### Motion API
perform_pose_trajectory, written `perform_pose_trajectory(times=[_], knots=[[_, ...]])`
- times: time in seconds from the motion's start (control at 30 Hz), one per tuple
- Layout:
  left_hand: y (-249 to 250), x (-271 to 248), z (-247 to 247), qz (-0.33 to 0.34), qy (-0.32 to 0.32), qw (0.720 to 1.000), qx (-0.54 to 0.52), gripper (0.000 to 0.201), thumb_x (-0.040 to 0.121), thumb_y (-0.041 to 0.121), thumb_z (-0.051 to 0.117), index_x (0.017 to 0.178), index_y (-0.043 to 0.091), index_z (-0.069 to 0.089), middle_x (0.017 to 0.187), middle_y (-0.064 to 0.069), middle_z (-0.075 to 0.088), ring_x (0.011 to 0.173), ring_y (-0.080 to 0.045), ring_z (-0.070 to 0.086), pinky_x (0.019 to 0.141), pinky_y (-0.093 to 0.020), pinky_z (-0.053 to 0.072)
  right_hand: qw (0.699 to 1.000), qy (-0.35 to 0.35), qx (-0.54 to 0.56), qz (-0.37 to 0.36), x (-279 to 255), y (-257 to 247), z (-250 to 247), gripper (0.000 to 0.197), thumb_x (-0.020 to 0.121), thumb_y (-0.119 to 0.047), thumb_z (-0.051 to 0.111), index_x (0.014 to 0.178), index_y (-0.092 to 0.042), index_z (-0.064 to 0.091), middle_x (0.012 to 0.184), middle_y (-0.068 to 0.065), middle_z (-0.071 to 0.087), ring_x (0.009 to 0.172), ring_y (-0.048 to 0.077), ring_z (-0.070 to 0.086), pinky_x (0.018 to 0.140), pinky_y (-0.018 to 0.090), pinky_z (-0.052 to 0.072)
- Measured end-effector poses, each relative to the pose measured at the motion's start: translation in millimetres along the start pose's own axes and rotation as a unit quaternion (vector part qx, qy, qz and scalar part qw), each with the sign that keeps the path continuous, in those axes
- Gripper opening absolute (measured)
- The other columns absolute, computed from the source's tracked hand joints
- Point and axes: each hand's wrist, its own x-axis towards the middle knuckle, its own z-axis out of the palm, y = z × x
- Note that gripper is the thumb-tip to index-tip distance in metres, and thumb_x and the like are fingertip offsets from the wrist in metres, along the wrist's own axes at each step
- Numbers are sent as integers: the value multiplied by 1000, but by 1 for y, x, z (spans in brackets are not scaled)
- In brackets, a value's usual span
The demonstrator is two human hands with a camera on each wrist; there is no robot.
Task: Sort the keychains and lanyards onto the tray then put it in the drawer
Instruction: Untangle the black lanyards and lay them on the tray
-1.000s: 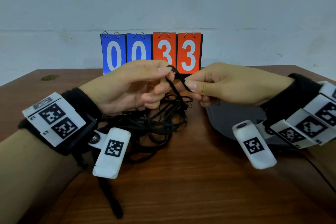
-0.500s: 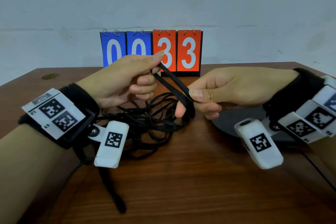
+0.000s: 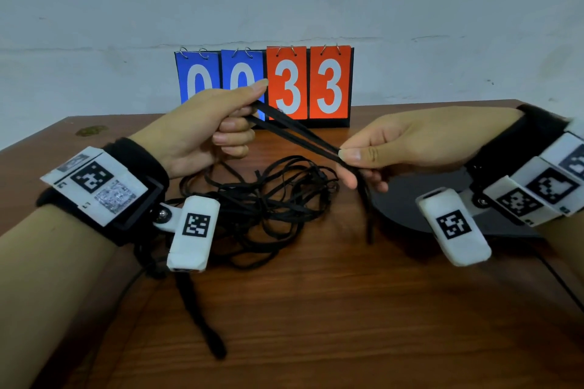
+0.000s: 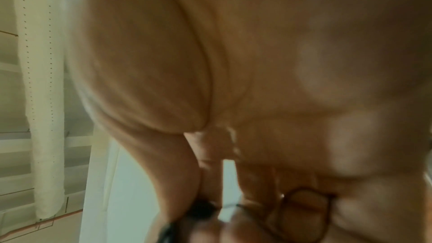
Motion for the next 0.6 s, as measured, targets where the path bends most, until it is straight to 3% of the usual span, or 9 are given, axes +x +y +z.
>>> perform_pose_trajectory(times=[0.07,0.17,0.27,0.37,0.47,0.53,0.6], knots=[[0,0,-1,-3,0,1000,9,45,84,46,72,60,24,41,47,10,21,39,-5,18,47,-23,14,1000,0,10,0,0,1,-1,35,104,-33,42,87,-13,65,83,3,58,77,18,52,75,27,45],[1,0,-3,-6,2,999,33,50,77,48,76,63,22,36,50,10,20,42,-7,16,49,-25,12,999,-6,46,3,-2,3,-4,33,101,-32,41,81,-12,58,95,11,67,94,29,62,85,44,44],[0,1,-3,-22,-6,998,61,49,83,49,71,60,22,37,51,10,20,43,-8,15,47,-24,13,998,25,59,18,-9,5,-14,34,103,-34,41,80,-10,48,82,13,68,83,29,66,81,47,45],[-2,2,0,-50,-48,993,98,44,87,50,66,59,23,46,52,9,20,42,-7,16,42,-20,18,994,90,58,34,-18,7,-25,35,96,-42,50,78,-12,54,66,7,52,64,22,54,68,37,39],[-3,0,4,-70,-84,982,156,38,93,49,60,67,22,49,53,5,26,43,-9,20,42,-21,22,989,134,15,55,-24,10,-34,39,97,-38,48,88,-5,66,65,2,39,58,15,40,64,28,35],[-3,-2,9,-77,-86,973,201,39,95,48,58,68,21,50,51,2,39,42,-10,28,43,-20,26,985,150,-39,71,-27,10,-36,39,101,-36,46,95,-13,76,66,-1,41,60,14,41,67,27,37],[-3,-3,13,-87,-69,965,237,40,95,47,58,67,18,54,52,-3,54,41,-9,38,43,-18,30,979,164,-92,82,-28,7,-35,36,103,-35,46,94,-25,80,65,-4,46,60,11,46,62,17,40]])
